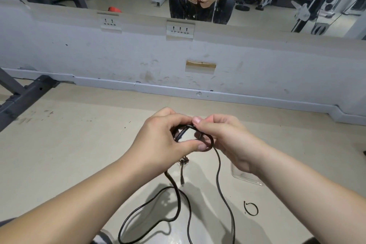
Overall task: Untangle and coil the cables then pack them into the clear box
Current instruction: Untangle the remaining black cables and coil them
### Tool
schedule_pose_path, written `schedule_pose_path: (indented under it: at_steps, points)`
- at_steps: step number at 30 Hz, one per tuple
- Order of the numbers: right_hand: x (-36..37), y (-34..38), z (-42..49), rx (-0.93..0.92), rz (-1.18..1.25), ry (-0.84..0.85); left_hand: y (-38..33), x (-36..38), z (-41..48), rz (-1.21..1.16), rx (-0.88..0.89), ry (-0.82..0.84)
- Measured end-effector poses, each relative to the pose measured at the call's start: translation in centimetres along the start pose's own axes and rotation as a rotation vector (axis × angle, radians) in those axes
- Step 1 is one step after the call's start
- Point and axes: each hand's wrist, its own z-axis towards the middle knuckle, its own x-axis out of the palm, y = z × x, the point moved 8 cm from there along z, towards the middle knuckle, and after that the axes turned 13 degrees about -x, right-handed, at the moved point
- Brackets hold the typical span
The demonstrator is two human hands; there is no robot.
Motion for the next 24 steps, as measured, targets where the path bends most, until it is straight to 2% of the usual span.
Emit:
schedule_pose_path:
  at_steps: [4, 9, 14, 19, 21, 24]
  points:
    - [-1.2, -0.2, 0.3, -0.043, -0.083, -0.057, 0.9, 0.9, 0.2, -0.126, -0.09, 0.114]
    - [-2.0, -1.9, 0.8, 0.0, -0.266, -0.088, 2.4, 1.2, 0.6, -0.178, -0.263, 0.116]
    - [-5.1, -3.1, 1.8, 0.116, 0.012, -0.253, 2.8, 1.1, 0.9, -0.408, -0.341, 0.187]
    - [-2.3, -3.3, 1.8, 0.098, 0.023, -0.051, 4.3, 1.6, 0.7, -0.133, -0.388, 0.211]
    - [-1.7, -2.8, 1.5, 0.051, -0.06, -0.001, 3.9, 1.4, 0.9, -0.15, -0.345, 0.177]
    - [-1.9, -2.0, 1.3, -0.039, -0.178, -0.008, 3.4, 0.8, 1.5, -0.301, -0.295, 0.173]
